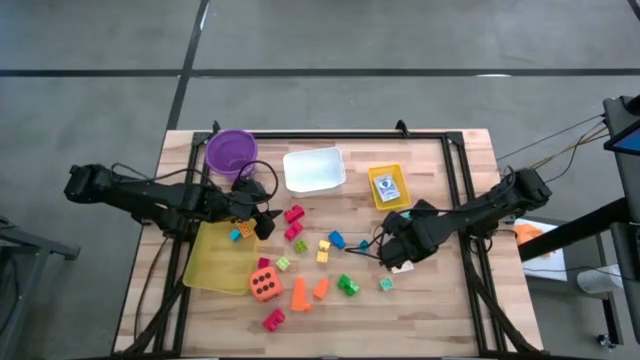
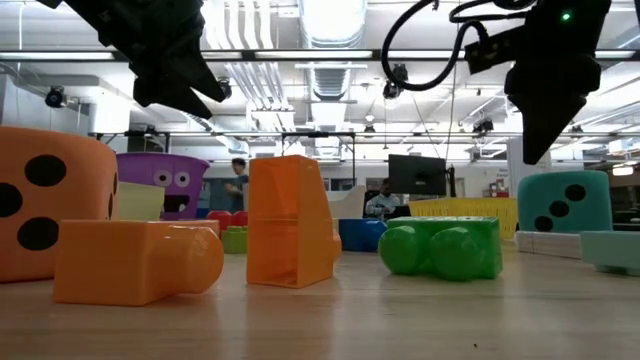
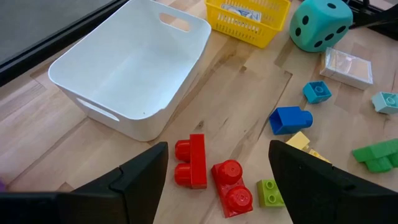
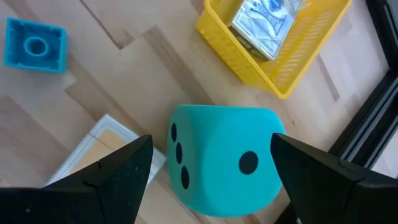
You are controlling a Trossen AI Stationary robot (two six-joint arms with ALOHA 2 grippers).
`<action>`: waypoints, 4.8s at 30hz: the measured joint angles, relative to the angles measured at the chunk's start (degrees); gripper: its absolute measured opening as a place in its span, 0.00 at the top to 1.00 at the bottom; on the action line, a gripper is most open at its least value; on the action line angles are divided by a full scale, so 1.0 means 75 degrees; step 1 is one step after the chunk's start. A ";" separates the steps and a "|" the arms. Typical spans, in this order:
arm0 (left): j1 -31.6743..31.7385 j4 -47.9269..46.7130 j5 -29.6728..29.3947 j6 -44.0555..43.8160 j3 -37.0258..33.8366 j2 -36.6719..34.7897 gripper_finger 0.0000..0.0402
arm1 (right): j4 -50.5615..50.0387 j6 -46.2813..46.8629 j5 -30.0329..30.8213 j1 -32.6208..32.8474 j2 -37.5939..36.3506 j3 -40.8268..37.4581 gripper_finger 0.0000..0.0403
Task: Pick & Place Toys
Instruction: Put the blue dice into the white bin
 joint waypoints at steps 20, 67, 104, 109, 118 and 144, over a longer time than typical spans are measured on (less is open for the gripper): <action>-0.0003 0.0000 -0.0002 0.0003 0.0000 0.0000 0.30 | -0.0072 0.0179 -0.0753 -0.0004 0.0001 -0.0528 0.20; -0.0001 0.0000 0.0000 0.0007 0.0000 0.0000 0.30 | -0.0037 -0.0510 -0.0046 -0.0114 0.2032 -0.0820 0.16; 0.0000 0.0000 0.0001 0.0003 0.0000 0.0000 0.30 | -0.0228 0.0393 -0.0295 -0.0126 0.0997 -0.0674 0.41; -0.0001 0.0000 0.0001 0.0005 0.0000 0.0000 0.30 | -0.0301 0.0427 -0.0204 -0.0128 0.0652 -0.0671 0.42; 0.0000 0.0000 0.0001 0.0006 0.0000 -0.0003 0.30 | -0.0705 0.0730 -0.0160 0.0090 -0.0017 -0.0429 0.44; 0.0000 -0.0004 -0.0002 0.0009 0.0015 -0.0051 0.30 | -0.0145 -0.2866 0.2812 -0.0958 -0.0177 0.1684 0.47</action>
